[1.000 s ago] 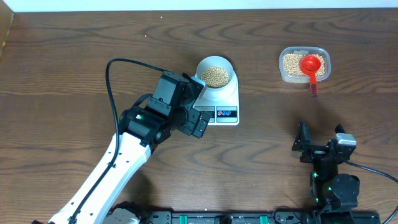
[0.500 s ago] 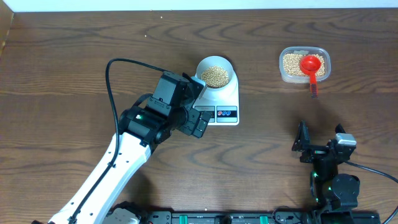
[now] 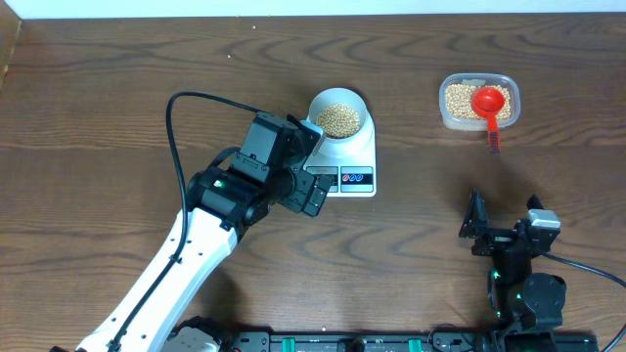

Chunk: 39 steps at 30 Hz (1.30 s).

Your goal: Scoop item into bowl and weigh 50g on scale

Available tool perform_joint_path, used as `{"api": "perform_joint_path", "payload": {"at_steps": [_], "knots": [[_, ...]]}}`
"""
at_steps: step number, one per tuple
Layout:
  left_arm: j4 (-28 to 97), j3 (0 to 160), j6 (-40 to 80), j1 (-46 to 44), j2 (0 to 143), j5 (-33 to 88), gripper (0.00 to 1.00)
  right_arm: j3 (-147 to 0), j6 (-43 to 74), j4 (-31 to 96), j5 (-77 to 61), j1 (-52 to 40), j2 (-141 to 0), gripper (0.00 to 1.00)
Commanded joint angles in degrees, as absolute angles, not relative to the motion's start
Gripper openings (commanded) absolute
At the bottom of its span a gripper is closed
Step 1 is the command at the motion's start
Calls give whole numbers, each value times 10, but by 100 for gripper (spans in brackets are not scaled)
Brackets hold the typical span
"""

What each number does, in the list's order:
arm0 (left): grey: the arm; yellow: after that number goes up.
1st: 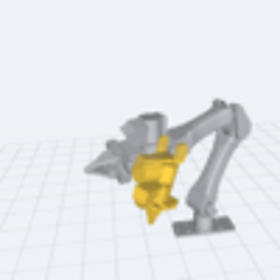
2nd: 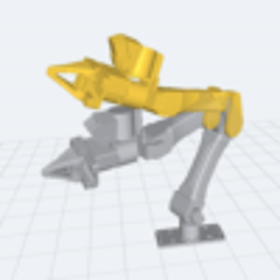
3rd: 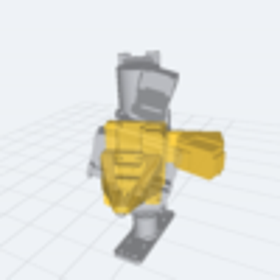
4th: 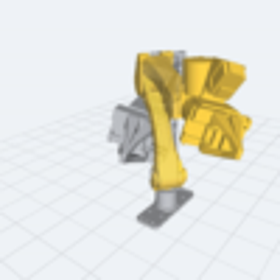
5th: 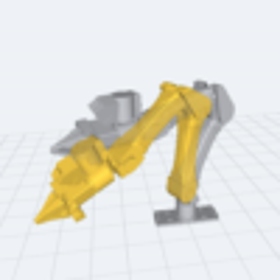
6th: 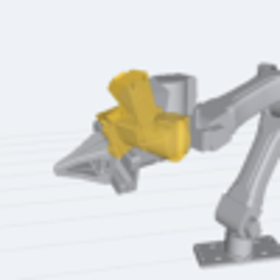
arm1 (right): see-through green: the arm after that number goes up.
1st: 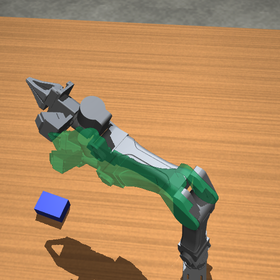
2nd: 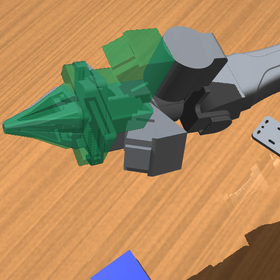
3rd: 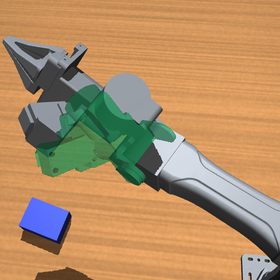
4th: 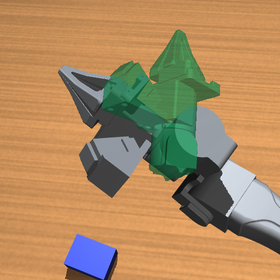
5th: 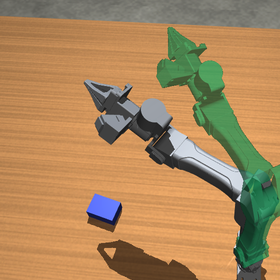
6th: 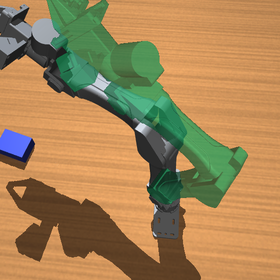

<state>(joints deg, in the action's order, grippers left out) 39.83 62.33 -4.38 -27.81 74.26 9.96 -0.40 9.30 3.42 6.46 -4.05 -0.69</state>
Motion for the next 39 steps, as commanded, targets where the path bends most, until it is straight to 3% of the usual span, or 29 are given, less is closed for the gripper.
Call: {"api": "perform_joint_path", "payload": {"at_steps": [1,21,39], "knots": [[399,621,-47,-277,741,92,99,-3,83,36,74,-43,-3,99],[375,545,-47,-269,677,99,98,-3,83,36,73,-43,-3,99],[-37,222,-47,-73,284,99,98,-3,83,36,73,-43,-3,99]]}}
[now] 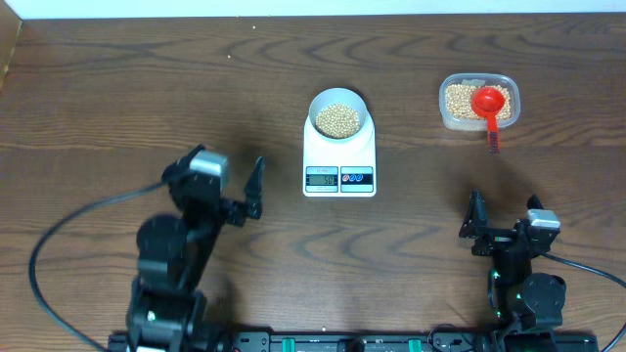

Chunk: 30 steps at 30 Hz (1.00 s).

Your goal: Scoop item into bowl and weigh 50g on scale

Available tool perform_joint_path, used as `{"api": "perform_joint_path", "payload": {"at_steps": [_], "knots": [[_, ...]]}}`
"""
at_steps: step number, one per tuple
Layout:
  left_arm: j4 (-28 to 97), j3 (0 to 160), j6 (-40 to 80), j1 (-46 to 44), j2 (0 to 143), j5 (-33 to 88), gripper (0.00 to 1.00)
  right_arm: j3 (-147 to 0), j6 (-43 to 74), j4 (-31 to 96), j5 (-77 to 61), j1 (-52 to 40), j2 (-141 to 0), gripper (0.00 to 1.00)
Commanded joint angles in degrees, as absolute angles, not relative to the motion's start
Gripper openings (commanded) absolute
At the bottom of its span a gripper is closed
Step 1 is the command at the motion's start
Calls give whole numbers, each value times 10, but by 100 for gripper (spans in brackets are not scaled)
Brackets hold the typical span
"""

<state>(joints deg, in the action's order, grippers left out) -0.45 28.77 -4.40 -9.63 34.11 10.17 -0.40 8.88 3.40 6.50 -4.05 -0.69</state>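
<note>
A white bowl (338, 115) holding tan beans stands on the white scale (339, 164), whose display is lit. At the back right a clear container (478, 102) of the same beans holds a red scoop (489, 103), its handle hanging over the near rim. My left gripper (256, 186) is open, left of the scale and apart from it. Near the front right edge my right gripper (473, 223) is open with nothing between its fingers.
The wooden table (117, 98) stretches bare-brown around the scale. Black cables run from both arm bases at the front edge. A black rail lies along the table's near edge.
My left arm has pulled back from the scale's front left corner to the front left of the table. The right arm, bowl, scoop and container are unmoved.
</note>
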Motion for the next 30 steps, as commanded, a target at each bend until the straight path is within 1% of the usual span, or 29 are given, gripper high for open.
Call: {"api": "perform_joint_path", "payload": {"at_steps": [1,7,16,23,28,30], "knots": [[-62,182,-47,-62,246,99,98,-3,83,36,74,-43,-3,99],[-111,87,-47,-26,150,98,98,-3,83,36,74,-43,-3,99],[-113,4,-60,3,47,98,98,-3,83,36,74,-43,-3,99],[-24,2,-60,3,2,96,98,-3,83,36,74,-43,-3,99],[34,2,-60,3,1,96,98,-3,83,36,73,-43,-3,99],[34,2,-60,3,1,94,98,-3,83,36,74,-43,-3,99]]}}
